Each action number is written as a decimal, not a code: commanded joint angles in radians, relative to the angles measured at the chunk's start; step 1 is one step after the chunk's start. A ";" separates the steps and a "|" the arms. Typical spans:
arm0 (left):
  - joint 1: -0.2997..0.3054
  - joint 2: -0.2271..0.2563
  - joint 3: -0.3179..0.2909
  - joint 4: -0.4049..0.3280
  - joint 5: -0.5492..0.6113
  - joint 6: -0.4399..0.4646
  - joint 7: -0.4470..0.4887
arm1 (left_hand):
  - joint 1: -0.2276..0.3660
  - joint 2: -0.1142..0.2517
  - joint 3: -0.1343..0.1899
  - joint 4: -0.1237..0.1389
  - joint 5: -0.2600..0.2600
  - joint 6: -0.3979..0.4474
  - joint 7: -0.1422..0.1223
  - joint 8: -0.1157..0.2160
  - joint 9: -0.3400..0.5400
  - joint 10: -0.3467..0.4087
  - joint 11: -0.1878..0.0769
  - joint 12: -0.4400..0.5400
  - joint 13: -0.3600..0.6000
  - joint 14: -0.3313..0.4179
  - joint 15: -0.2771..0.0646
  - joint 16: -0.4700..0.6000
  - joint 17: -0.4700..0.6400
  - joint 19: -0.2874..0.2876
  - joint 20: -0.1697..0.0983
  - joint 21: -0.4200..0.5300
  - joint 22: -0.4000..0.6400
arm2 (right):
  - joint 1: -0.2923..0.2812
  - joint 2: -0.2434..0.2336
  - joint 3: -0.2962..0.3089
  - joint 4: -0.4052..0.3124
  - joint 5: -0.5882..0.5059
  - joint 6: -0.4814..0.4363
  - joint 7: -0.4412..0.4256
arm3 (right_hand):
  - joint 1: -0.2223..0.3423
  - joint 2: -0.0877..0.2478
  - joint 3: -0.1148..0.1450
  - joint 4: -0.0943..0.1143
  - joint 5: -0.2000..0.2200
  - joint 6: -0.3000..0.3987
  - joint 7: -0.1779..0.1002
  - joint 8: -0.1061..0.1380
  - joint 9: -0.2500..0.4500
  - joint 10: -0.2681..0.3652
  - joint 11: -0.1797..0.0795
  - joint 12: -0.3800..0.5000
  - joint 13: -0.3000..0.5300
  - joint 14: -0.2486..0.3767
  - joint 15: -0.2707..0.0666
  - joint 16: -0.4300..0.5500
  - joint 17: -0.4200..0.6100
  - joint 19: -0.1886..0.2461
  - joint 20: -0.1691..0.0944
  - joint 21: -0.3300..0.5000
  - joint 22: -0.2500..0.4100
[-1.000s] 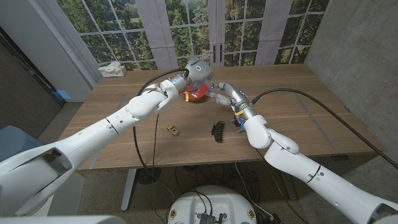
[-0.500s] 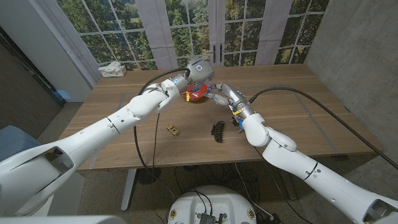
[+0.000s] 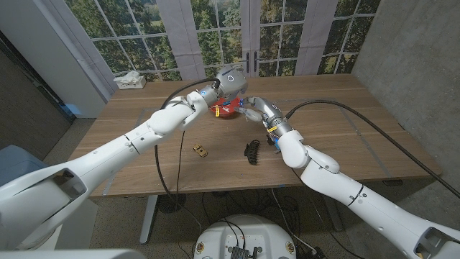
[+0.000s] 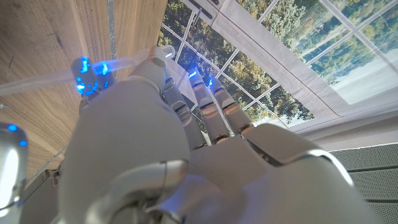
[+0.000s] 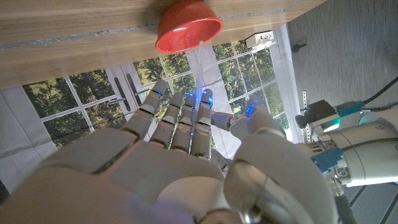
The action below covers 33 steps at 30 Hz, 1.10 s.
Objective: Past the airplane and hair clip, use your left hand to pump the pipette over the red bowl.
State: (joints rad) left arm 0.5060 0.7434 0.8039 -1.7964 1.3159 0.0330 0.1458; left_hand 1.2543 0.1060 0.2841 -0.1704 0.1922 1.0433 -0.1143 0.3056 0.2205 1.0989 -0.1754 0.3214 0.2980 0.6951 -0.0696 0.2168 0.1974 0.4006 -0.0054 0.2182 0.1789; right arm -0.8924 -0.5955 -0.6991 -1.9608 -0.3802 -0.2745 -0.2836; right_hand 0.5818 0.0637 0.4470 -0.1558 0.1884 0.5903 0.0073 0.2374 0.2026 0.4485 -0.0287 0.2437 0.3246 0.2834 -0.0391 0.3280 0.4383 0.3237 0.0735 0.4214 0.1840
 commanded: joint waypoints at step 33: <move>-0.031 -0.015 0.023 0.022 0.007 -0.003 0.004 | 0.010 0.006 -0.003 0.000 0.006 0.008 -0.005 0.002 0.006 0.054 -0.040 0.003 0.036 0.012 -0.171 0.000 0.004 0.007 -0.004 -0.003 0.006 | -0.046 0.036 0.038 0.008 0.055 -0.067 -0.124 | -0.011 -0.042 -0.078 0.007 -0.002 -0.003 0.031 0.029 0.054 -0.048 0.014 -0.011 0.043 0.060 -0.009 0.048 0.034 0.060 0.040 0.001 0.006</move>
State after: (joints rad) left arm 0.4787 0.7309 0.8220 -1.7734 1.3175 0.0274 0.1501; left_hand 1.2577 0.1093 0.2827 -0.1714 0.1930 1.0433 -0.1142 0.3056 0.2258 1.1028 -0.1716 0.3158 0.2981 0.7004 -0.0642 0.2168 0.1973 0.4006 -0.0054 0.2182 0.1789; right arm -0.9484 -0.5549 -0.6505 -1.9320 -0.3287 -0.2765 -0.4328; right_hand 0.5792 0.0211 0.3752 -0.1504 0.1887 0.5675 0.0389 0.2591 0.2535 0.3997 -0.0234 0.2320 0.3645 0.3518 -0.0411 0.3771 0.4662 0.3890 0.1076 0.4251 0.1887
